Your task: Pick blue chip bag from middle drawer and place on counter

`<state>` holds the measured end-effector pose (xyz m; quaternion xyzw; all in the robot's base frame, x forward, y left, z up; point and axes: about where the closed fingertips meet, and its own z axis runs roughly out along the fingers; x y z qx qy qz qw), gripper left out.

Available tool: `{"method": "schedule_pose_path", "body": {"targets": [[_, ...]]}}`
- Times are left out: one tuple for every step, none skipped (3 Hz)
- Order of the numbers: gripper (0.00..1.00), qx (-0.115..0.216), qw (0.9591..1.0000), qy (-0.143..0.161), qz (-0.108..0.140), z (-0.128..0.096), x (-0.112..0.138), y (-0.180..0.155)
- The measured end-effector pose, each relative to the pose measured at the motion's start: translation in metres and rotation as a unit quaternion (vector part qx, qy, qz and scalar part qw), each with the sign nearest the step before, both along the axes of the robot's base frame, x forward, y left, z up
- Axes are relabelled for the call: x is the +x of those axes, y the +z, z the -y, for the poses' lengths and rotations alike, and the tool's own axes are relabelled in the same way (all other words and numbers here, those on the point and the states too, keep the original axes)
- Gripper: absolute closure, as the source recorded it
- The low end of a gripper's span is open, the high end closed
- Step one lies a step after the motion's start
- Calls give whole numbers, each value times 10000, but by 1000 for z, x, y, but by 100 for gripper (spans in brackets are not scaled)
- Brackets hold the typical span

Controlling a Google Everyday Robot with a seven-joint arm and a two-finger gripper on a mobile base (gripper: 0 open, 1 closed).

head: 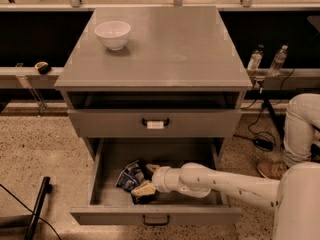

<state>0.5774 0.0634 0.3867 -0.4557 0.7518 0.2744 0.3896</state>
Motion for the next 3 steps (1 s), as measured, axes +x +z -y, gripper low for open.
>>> {"method": "schedule_pose_path", "body": {"targets": [[46, 74, 9999, -32, -94, 0, 2, -6], [69, 482, 9988, -9, 7, 4, 2, 0], [93, 1338, 9899, -70, 467, 29, 10, 27]]}}
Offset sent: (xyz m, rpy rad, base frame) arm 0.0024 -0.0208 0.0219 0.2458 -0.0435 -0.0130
